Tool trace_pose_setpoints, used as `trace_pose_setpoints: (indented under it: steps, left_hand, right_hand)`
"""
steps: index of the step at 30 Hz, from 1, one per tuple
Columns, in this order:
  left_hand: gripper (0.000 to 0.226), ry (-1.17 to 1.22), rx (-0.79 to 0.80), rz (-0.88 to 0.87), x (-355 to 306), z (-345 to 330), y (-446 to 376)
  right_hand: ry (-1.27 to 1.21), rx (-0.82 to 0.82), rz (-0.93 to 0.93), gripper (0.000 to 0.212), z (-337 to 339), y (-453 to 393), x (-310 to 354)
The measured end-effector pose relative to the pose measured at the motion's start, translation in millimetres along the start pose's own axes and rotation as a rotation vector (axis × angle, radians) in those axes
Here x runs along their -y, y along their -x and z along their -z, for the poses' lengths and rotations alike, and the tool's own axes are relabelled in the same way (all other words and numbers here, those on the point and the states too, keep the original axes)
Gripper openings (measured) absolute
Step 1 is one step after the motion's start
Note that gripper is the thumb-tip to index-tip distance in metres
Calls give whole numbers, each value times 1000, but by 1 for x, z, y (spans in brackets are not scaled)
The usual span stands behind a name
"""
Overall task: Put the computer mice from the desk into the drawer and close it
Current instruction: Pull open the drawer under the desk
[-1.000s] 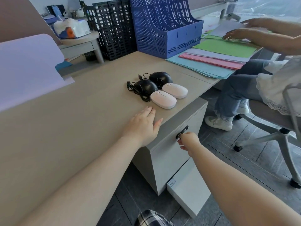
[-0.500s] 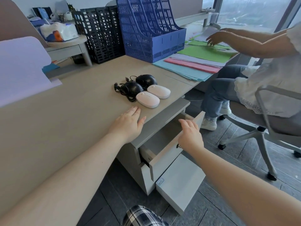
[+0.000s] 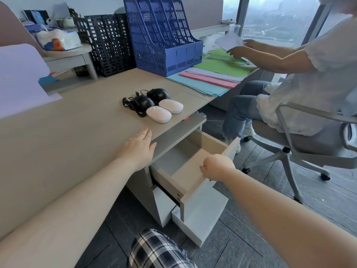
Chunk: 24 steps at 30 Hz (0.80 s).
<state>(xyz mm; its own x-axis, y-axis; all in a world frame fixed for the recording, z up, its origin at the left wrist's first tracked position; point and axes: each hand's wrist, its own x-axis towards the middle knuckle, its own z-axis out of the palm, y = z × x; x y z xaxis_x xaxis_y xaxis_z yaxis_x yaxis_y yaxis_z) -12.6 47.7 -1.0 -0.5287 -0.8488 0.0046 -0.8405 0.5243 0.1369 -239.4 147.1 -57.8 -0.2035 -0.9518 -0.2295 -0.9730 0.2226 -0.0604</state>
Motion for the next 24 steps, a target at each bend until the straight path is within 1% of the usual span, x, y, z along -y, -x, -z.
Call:
trace_pose_setpoints:
  steps: [8,11,14,21,24]
  left_hand:
    - [56,-25,-33,10,-7,-5,15]
    - [56,-32,-42,11,-8,-7,16]
    - [56,-35,-51,1,-6,-8,15]
    - [56,-11,-79,-25,0,-11,13]
    - [54,-11,-75,-16,-2,-9,12]
  right_hand:
    - [103,32,-128,31,-10,43,-29]
    - [129,66,-169,36,-12,49,-32]
    - [134,94,-205,36,-12,51,-31]
    - [136,137,-252,16,-13,52,-38]
    - [84,149,-290,22,-11,47,-39]
